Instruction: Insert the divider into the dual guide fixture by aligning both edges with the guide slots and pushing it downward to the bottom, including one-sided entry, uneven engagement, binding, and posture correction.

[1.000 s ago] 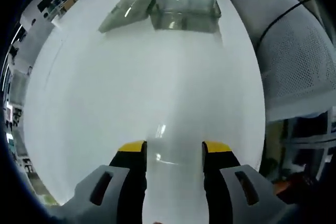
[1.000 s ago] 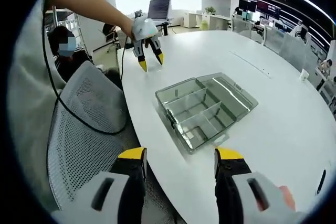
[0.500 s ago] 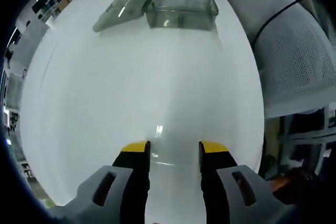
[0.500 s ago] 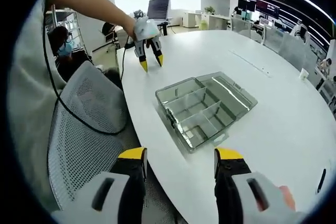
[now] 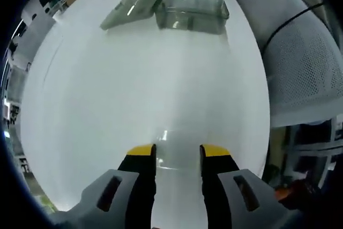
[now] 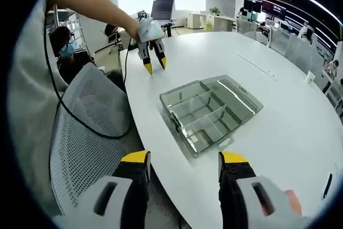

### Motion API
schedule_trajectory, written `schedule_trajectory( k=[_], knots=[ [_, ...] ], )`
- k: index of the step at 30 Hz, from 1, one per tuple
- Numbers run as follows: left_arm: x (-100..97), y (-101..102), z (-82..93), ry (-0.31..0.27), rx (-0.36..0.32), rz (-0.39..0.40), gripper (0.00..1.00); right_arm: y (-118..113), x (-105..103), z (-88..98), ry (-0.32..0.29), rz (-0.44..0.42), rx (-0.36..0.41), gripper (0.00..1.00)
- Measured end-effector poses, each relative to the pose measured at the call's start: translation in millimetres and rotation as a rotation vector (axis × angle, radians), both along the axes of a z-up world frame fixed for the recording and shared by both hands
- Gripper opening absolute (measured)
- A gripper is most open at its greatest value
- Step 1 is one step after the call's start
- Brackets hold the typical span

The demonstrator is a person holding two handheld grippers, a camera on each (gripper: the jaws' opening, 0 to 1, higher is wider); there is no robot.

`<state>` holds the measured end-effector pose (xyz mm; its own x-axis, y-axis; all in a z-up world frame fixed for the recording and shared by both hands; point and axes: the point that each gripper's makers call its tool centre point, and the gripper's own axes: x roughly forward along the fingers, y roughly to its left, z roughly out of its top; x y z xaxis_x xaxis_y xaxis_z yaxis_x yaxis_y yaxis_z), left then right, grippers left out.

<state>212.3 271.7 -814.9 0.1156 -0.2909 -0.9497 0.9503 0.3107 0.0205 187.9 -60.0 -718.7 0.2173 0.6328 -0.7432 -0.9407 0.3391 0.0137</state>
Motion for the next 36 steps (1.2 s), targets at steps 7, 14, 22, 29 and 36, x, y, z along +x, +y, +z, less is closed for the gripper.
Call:
schedule_trajectory(
  k=[7,14,22,29,36],
  knots=[
    [-2.7,-2,0.0,-0.005,0.011,0.011,0.29,-1,0,1.5,-0.003,0.004,0.002,0.48],
    [-1.3,-4,4.4,-0.024,0.001,0.033,0.29,0,0,3.0,-0.007,0.008,0.008,0.48],
    [-2.5,-12,13.6,-0.037,-0.007,0.037,0.29,5,1,6.8,-0.008,0.013,0.028,0.48],
    [-4.2,-31,26.8,-0.064,-0.03,0.004,0.29,11,3,9.1,-0.016,0.028,0.041,0.47],
    [-2.4,-46,40.5,-0.094,-0.048,-0.02,0.29,16,7,12.9,-0.023,0.039,0.052,0.47]
  ],
)
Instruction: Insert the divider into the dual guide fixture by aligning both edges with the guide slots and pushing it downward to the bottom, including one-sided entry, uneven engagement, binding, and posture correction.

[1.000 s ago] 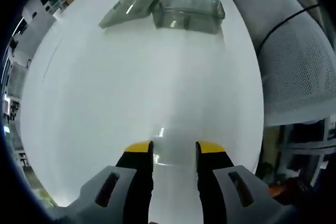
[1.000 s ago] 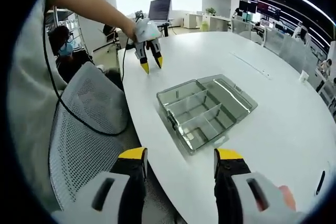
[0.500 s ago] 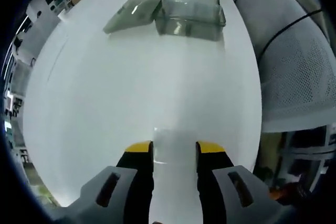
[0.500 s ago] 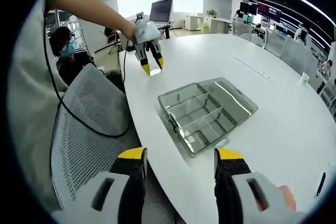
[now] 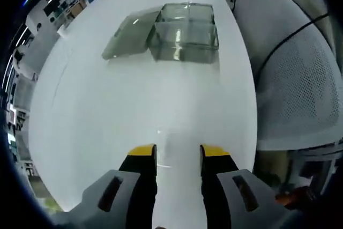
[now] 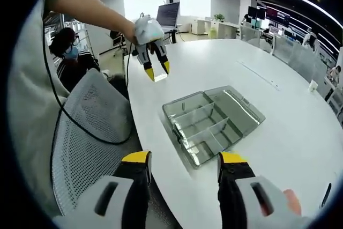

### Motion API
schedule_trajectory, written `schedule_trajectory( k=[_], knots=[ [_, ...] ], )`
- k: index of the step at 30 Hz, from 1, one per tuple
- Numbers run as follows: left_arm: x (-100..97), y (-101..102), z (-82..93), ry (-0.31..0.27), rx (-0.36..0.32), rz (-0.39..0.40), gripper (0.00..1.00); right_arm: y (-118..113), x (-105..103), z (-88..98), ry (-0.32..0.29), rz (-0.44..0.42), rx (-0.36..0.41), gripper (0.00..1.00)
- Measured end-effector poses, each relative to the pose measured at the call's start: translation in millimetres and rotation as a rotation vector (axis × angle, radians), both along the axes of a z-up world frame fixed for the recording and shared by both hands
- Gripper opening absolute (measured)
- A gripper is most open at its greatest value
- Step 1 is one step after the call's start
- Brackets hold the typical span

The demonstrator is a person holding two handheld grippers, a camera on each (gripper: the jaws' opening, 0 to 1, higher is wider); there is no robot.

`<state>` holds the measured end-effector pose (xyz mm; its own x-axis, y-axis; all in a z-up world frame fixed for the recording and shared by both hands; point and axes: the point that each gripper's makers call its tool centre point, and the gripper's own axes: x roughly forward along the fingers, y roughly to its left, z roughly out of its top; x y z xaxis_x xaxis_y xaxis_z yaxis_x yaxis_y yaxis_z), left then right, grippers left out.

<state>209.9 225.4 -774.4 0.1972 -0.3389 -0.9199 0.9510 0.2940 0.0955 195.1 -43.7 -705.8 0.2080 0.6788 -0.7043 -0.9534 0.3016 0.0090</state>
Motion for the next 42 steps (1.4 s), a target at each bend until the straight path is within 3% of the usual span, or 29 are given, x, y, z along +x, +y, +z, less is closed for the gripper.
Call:
schedule_trajectory(
  k=[22,42],
  knots=[
    [-7.2,-66,45.9,-0.11,-0.087,-0.103,0.29,19,10,3.2,0.024,0.014,0.042,0.41],
    [-22.2,-120,77.7,-0.2,-0.164,-0.132,0.29,40,15,11.8,0.053,0.025,0.074,0.31]
  ],
)
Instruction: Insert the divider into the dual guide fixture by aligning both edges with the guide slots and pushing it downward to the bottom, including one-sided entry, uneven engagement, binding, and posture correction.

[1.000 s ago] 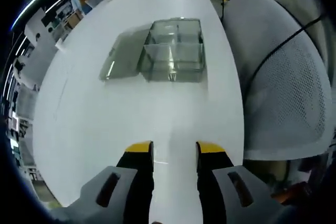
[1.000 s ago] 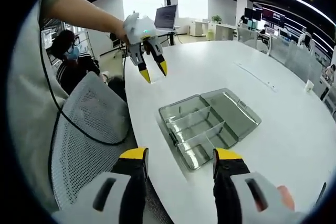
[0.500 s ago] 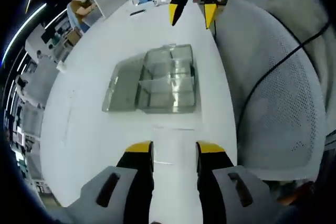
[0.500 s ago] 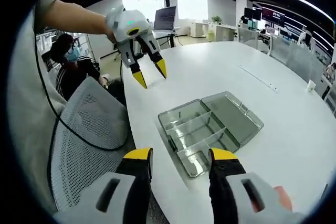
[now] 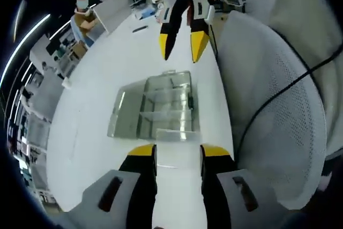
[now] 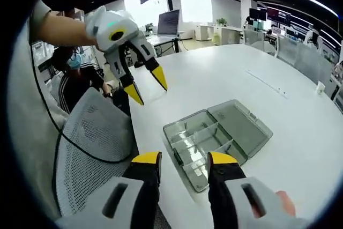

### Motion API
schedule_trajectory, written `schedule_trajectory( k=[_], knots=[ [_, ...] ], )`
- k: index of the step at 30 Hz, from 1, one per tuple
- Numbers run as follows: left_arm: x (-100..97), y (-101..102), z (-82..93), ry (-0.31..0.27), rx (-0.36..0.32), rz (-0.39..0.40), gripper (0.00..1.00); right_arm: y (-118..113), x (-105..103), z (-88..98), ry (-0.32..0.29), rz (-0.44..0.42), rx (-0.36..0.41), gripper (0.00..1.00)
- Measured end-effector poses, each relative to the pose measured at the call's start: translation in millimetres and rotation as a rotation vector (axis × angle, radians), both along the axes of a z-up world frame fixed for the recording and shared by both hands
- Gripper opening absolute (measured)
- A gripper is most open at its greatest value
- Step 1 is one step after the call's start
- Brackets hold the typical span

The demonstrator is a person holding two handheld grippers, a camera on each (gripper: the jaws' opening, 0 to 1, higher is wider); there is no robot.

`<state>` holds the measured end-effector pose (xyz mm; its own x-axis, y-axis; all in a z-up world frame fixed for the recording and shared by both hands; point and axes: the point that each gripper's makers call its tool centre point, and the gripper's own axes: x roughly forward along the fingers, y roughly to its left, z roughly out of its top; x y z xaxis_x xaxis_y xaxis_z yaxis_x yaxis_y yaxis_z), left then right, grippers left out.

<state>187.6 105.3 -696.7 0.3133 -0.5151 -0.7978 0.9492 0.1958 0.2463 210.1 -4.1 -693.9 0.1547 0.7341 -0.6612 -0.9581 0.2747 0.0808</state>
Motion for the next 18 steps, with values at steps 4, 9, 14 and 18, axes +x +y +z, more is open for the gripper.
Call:
schedule_trajectory(
  k=[4,9,14,18],
  knots=[
    [-2.3,-5,0.9,-0.005,-0.008,0.0,0.29,7,-1,2.9,0.008,0.0,0.021,0.29],
    [-4.3,-15,5.0,-0.025,-0.015,-0.008,0.29,15,-2,4.6,0.016,0.002,0.025,0.26],
    [-2.5,-27,11.5,-0.046,-0.036,-0.01,0.29,24,-1,8.2,0.045,-0.012,0.053,0.24],
    [0.4,-36,15.4,-0.064,-0.053,-0.01,0.29,29,-1,10.8,0.056,-0.022,0.071,0.23]
  ],
)
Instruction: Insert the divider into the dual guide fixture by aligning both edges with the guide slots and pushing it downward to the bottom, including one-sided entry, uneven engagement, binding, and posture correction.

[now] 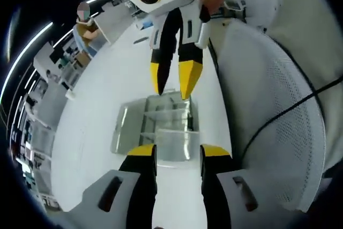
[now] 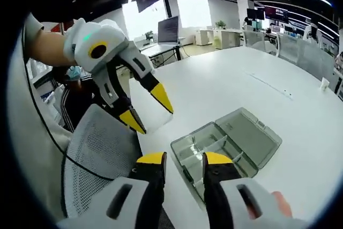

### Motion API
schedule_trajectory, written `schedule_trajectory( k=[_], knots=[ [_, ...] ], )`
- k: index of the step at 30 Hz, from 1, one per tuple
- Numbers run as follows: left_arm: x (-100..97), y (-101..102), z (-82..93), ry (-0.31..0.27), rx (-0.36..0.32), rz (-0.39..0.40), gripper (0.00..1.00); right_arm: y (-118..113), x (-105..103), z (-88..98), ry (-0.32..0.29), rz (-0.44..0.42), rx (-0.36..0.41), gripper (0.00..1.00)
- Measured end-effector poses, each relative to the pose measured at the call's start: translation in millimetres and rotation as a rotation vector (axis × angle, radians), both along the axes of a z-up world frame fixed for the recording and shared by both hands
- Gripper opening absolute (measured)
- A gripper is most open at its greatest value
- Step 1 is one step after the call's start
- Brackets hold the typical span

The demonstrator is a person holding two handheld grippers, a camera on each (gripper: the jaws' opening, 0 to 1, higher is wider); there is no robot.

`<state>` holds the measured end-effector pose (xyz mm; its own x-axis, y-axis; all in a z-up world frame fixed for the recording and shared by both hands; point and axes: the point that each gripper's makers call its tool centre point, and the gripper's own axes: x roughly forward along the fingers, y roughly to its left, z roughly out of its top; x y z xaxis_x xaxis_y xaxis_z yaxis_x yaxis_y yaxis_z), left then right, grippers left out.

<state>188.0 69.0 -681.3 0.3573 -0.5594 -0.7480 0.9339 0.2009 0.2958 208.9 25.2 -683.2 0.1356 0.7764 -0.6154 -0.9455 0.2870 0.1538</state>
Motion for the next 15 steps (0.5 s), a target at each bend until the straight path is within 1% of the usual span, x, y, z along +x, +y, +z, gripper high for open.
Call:
schedule_trajectory(
  k=[3,5,8,13,15],
  knots=[
    [3.5,-7,2.2,-0.027,-0.012,0.008,0.29,5,0,0.0,-0.004,0.0,0.0,0.22],
    [5.0,-10,3.6,-0.039,-0.017,0.012,0.29,9,-1,2.3,0.016,-0.008,0.025,0.21],
    [6.9,-14,6.9,-0.057,-0.031,0.021,0.29,9,-1,2.0,0.027,-0.016,0.026,0.2],
    [7.3,-19,7.3,-0.077,-0.039,0.027,0.29,10,-1,5.5,0.061,-0.039,0.062,0.17],
    [8.0,-21,8.6,-0.084,-0.047,0.034,0.29,11,-1,7.6,0.089,-0.059,0.086,0.16]
  ],
)
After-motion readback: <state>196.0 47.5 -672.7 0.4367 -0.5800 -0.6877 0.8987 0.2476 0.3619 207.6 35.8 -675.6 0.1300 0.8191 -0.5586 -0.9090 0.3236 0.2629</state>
